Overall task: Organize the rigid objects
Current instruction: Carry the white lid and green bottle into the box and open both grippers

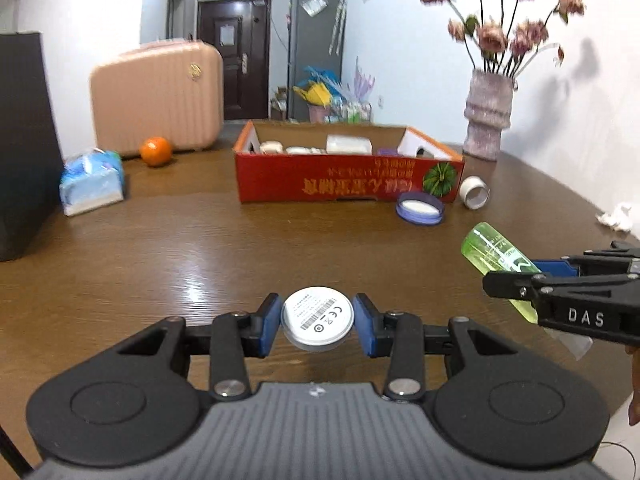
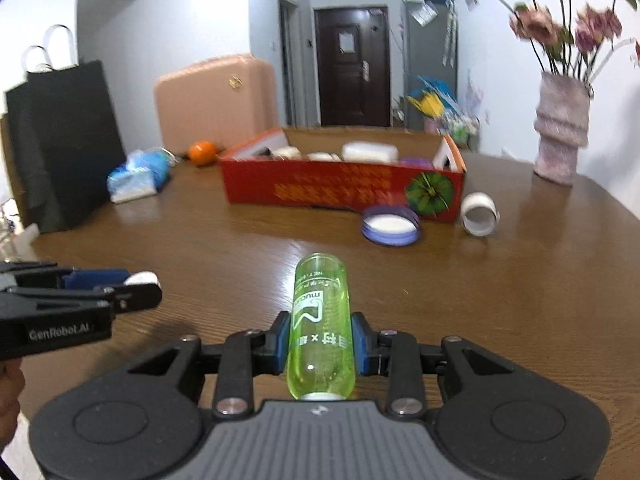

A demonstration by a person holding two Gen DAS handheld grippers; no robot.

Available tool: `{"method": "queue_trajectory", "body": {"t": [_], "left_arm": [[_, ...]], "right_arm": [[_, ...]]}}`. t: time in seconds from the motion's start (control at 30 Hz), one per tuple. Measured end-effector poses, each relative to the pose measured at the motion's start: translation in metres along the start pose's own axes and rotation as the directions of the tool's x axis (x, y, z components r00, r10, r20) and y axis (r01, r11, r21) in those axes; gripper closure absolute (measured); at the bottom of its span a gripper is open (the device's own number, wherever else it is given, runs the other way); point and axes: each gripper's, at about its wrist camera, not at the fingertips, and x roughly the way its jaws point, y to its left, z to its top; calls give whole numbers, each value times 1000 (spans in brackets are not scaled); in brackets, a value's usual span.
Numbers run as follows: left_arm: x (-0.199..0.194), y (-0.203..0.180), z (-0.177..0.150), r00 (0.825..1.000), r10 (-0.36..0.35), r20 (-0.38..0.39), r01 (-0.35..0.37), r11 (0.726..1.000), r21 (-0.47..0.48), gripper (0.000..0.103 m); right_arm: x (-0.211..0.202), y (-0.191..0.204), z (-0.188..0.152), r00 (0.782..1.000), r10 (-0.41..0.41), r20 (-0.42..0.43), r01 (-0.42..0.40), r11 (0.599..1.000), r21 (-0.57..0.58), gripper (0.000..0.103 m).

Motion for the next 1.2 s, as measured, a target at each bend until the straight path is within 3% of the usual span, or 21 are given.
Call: {"method": "queue_trajectory", "body": {"t": [0.27, 0.53, 0.8, 1.03, 1.2], "left_arm": [[-53, 14, -3, 994, 33, 107, -29, 999, -41, 63], [-50, 23, -7, 996, 16, 88, -10, 998, -67, 63], [-20, 26, 14, 995, -5, 101, 9, 999, -41, 63], [32, 19, 57, 993, -43, 110, 41, 999, 23, 63], [82, 13, 92, 994, -84, 75, 79, 995, 59, 63]], "right_arm": [[-36, 23, 16, 996, 25, 88, -20, 998, -60, 73], [-34, 28, 22, 995, 3, 99, 5, 997, -79, 73], [-11, 19, 38, 995, -31, 96, 38, 997, -71, 73], [17, -1, 62, 995, -38, 97, 41, 999, -36, 73], [45, -22, 91, 994, -32, 107, 36, 999, -35, 73]]}}
